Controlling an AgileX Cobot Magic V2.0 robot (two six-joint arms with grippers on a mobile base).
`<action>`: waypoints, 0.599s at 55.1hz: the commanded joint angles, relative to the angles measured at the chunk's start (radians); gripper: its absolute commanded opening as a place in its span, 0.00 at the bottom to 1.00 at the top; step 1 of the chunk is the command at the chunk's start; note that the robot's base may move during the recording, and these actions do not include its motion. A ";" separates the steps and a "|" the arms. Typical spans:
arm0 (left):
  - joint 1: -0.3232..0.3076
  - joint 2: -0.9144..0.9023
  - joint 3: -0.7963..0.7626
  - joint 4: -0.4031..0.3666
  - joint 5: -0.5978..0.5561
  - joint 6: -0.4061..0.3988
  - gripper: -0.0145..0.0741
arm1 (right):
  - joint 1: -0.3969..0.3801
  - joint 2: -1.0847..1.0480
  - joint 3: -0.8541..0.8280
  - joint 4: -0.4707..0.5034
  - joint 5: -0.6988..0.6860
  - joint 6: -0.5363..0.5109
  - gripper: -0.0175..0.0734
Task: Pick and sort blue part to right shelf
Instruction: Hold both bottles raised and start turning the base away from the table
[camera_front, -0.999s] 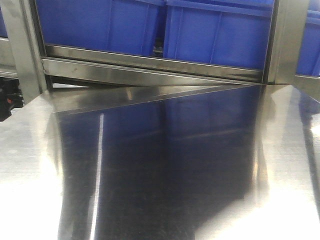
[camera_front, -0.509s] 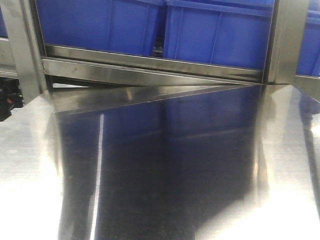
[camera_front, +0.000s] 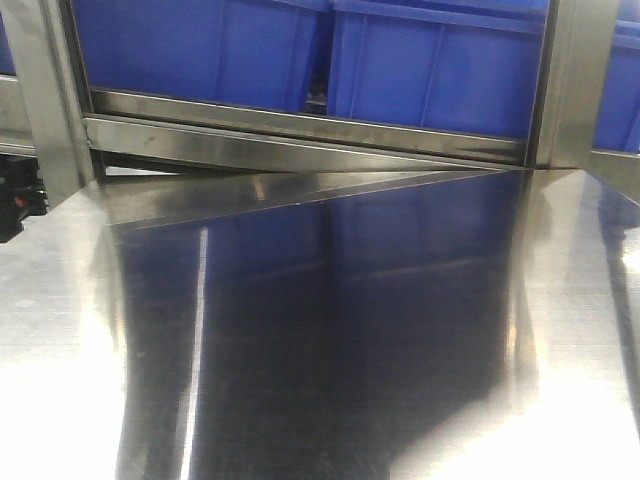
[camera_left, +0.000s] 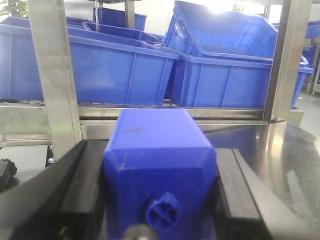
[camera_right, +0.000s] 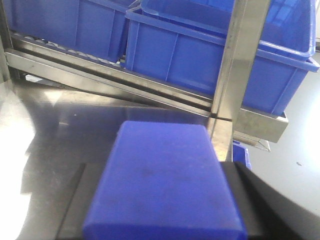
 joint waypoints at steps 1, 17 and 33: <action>-0.005 0.013 -0.028 0.004 -0.086 -0.008 0.50 | 0.001 0.012 -0.025 -0.003 -0.099 -0.007 0.40; -0.005 0.013 -0.028 0.004 -0.086 -0.008 0.50 | 0.001 0.012 -0.025 -0.003 -0.099 -0.007 0.40; -0.005 0.013 -0.028 0.004 -0.086 -0.008 0.50 | 0.001 0.012 -0.025 -0.003 -0.099 -0.007 0.40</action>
